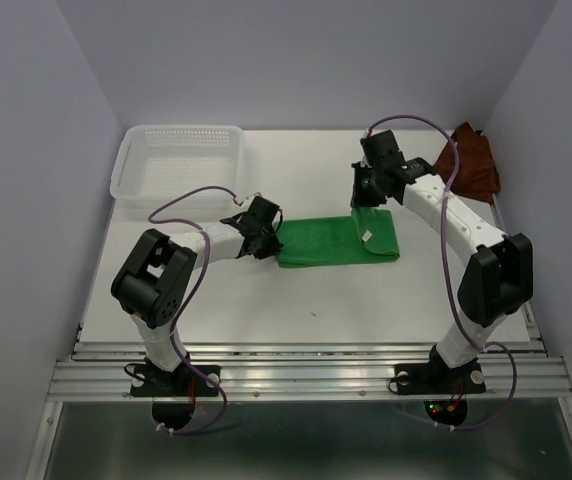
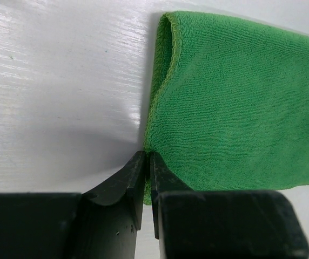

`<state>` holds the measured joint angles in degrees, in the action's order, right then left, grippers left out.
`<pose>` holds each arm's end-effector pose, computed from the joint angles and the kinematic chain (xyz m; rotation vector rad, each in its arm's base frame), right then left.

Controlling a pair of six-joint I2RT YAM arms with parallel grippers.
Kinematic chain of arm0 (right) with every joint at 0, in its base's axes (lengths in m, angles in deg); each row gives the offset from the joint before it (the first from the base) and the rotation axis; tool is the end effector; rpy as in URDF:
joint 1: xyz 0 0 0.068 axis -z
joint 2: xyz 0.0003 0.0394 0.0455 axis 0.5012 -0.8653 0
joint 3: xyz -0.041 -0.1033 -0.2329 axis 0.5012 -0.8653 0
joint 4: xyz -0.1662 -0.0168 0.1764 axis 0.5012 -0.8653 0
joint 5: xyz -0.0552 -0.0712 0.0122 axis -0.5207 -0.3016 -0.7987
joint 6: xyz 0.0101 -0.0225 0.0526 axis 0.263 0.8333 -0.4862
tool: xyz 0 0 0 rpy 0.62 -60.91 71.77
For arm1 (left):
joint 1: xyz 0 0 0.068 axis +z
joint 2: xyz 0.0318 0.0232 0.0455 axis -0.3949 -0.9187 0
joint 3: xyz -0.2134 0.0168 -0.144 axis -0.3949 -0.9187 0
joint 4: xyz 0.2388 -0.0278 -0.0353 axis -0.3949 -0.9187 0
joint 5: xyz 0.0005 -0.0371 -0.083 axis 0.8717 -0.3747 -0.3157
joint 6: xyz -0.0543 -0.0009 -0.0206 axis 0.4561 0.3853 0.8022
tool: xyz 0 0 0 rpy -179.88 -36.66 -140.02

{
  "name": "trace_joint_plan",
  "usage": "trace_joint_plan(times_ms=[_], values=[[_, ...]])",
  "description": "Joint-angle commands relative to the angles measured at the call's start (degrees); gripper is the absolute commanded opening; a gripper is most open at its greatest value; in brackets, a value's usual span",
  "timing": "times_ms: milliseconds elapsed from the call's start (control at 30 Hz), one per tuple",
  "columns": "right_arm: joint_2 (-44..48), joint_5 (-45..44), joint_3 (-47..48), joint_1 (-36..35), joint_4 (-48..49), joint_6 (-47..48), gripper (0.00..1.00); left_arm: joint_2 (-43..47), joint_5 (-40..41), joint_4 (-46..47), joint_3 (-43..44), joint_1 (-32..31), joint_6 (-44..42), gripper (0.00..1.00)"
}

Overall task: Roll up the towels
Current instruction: Fold the towel

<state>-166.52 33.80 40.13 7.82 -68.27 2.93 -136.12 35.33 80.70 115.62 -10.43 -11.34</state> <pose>0.3288 0.1327 0.2875 -0.0173 2.4912 0.2703 0.2897 -0.1906 0.1579 -0.3049 2.4745 -0.5628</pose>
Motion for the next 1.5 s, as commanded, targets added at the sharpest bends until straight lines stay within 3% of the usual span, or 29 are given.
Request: trace_joint_plan(times_ms=[0, 367, 1467], values=[[-1.81, 1.60, 4.42, -3.05, 0.98, -2.62, 0.01, 3.26, 0.47, 1.44, -0.88, -0.23, -0.33, 0.20], [-7.18, 1.87, 9.78, -8.76, 1.86, -6.58, 0.04, 3.78, 0.38, 1.70, -1.14, -0.23, -0.69, 0.20], [-18.17, 4.59, 13.48, -14.30, 7.83, -9.39, 0.03, 3.08, 0.47, 1.44, -1.14, -0.23, -0.34, 0.20]])
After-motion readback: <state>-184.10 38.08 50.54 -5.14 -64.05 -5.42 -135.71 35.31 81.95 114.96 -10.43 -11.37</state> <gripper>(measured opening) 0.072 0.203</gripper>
